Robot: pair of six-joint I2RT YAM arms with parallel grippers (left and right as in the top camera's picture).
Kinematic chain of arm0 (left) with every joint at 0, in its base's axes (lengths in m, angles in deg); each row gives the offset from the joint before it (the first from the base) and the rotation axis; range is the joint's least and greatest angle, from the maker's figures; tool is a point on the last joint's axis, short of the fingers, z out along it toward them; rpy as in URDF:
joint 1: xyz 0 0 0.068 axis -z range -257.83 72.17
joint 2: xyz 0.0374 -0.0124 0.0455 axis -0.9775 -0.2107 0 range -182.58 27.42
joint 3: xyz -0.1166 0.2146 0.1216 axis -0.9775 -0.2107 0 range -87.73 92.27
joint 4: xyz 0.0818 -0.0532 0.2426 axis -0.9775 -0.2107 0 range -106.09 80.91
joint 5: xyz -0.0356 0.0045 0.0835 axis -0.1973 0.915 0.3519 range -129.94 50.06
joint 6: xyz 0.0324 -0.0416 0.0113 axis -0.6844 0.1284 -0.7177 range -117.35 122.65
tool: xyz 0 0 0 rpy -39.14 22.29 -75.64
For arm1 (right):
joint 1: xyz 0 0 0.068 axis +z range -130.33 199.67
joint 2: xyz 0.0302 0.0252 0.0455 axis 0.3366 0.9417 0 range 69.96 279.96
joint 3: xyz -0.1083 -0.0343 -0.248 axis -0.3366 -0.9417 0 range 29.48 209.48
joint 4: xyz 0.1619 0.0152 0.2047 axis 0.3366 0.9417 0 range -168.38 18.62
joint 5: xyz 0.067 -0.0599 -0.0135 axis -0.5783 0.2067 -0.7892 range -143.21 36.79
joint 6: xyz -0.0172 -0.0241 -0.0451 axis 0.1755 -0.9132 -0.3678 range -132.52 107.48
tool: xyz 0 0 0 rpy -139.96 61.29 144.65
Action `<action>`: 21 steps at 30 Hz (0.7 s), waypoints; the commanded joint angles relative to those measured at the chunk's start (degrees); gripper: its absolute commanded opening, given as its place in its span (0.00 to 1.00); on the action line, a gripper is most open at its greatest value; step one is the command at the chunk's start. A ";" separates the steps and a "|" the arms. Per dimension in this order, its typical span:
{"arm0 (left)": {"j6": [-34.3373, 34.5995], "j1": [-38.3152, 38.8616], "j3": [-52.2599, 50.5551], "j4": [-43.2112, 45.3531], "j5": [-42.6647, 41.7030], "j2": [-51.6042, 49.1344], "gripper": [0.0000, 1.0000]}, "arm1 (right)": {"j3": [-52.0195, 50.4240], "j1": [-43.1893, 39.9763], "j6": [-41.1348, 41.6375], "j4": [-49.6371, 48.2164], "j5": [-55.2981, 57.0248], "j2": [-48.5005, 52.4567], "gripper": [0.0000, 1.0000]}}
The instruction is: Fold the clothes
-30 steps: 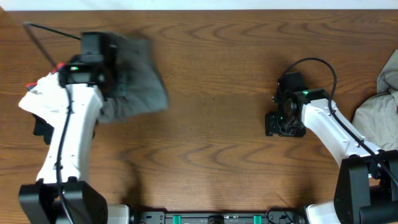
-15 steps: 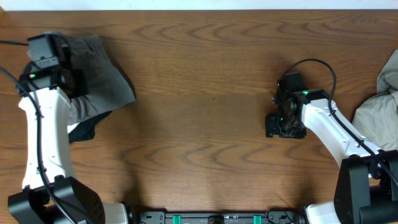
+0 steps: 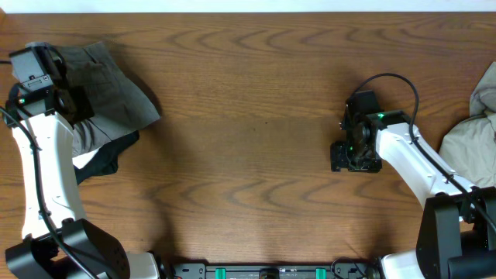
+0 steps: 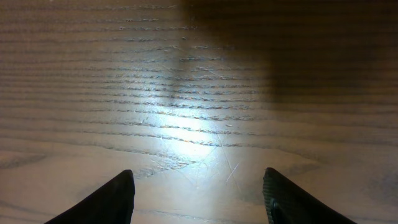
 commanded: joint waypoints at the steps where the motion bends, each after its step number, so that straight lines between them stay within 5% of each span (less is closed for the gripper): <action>1: 2.05 -0.81 1.20 1.18 1.22 1.01 0.08 | -0.24 -0.22 -1.16 0.11 0.22 -0.74 0.64; 15: 13.86 -8.92 1.03 -1.90 1.22 -0.11 0.09 | -0.24 -0.22 -1.53 0.48 0.33 -0.74 0.65; 21: 17.22 -11.47 0.90 -4.72 1.25 -0.96 0.61 | -0.24 -0.22 -1.53 0.66 0.33 -0.74 0.65</action>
